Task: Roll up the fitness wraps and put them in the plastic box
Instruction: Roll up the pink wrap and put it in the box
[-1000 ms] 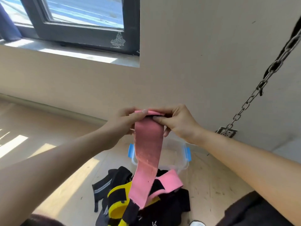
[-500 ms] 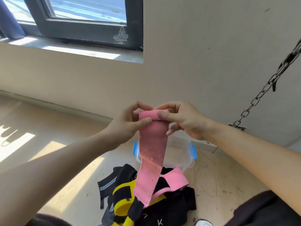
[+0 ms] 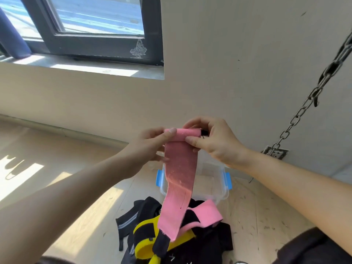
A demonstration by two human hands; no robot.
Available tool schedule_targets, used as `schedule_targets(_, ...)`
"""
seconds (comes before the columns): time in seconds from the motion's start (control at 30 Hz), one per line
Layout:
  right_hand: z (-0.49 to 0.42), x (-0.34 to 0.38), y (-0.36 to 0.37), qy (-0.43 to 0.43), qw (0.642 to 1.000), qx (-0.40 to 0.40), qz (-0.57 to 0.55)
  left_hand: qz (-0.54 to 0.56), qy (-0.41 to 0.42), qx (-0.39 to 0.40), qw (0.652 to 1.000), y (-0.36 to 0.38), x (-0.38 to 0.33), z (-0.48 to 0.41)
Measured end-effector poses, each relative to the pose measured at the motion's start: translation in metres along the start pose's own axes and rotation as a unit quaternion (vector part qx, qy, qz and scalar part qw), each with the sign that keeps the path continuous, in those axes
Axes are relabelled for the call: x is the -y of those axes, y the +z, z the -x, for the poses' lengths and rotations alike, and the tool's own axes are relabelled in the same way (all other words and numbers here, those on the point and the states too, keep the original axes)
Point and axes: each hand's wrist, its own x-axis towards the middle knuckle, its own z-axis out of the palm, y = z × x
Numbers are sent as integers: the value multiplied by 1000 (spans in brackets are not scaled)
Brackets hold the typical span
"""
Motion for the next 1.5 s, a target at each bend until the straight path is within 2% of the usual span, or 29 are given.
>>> schedule_targets(0.2,2,-4,9,-35,997,-20,73,14,1,-3,1000,-7,-1,0)
schedule_targets(0.3,2,0,10,54,998,-10,-20,42,9,-12,999,-11,-1,0)
schedule_targets(0.43,0,2,10,163,977,50,-129,64,58,-53,995,-10,-2,1)
schedule_targets(0.53,0,2,13,173,971,70,-150,44,101,-76,991,-9,0,1)
schedule_targets(0.67,0,2,16,141,981,38,-127,20,133,-74,988,-8,5,1)
schedule_targets(0.8,-2,4,15,131,982,21,-136,12,63,-63,996,-6,6,1)
schedule_targets(0.9,-2,4,12,128,982,20,-141,60,-15,-11,998,-3,5,2)
schedule_targets(0.97,-1,2,11,121,983,20,-133,78,-35,14,996,-1,5,2)
schedule_targets(1.27,1,-4,11,84,991,47,-91,48,-28,-52,997,1,3,-2)
schedule_targets(1.5,-1,-1,8,172,973,75,-136,74,15,-73,994,-3,5,-3)
